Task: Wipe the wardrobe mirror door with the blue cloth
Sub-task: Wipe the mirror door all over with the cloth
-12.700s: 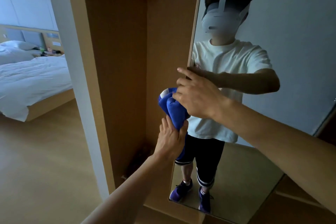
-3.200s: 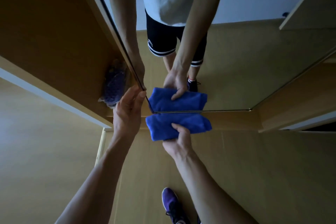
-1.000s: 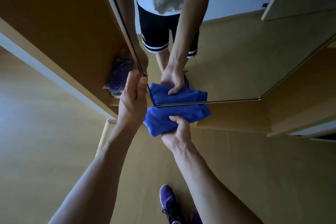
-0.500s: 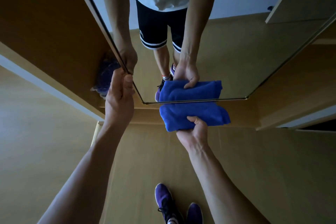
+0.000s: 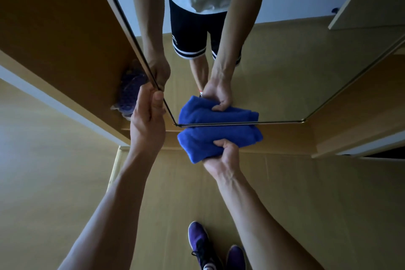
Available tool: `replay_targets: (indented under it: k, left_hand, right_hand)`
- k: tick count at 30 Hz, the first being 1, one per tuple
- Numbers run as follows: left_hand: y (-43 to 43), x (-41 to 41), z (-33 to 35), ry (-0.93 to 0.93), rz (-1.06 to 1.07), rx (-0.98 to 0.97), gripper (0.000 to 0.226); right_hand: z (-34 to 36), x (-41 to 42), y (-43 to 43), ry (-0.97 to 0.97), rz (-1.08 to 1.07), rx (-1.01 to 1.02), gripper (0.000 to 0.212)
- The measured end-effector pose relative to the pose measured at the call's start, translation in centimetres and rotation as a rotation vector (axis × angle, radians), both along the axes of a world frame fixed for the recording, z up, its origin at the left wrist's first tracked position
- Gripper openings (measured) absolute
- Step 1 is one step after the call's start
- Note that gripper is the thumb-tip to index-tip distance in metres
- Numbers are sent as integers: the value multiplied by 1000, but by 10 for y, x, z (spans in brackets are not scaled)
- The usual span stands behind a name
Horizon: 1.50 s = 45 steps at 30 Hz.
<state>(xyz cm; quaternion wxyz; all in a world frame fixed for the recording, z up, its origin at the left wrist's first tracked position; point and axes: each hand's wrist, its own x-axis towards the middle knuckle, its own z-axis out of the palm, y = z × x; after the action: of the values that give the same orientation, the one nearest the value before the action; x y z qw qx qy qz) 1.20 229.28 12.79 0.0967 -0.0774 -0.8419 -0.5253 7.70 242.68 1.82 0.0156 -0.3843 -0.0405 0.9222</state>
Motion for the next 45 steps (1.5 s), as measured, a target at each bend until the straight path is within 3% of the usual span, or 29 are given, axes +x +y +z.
replay_targets:
  k: [8,16,24,30,33,37,45]
  left_hand:
    - [3,-6,-5,-33,-28,74,17]
    - [12,3,-29,-183,-16,218,37]
    - [15,4,-45,-313,9,166,63]
    - [21,16,-51,-432,78,213,31]
    - [24,21,-56,-443,57,257,43]
    - [32,25,-62,-457,47,295,47]
    - [68,37,-56,-755,153,573,70]
  right_hand:
    - [-9,28,55,72,-138,33,59]
    - [16,-2,-14,55,100,29,38]
    - [15,-2,6,44,38,41,39]
    - [1,37,80,99,-131,106,58]
    - [-3,43,90,104,-117,102,62]
    - [6,26,59,119,58,126,48]
    - [9,33,74,82,42,141,55]
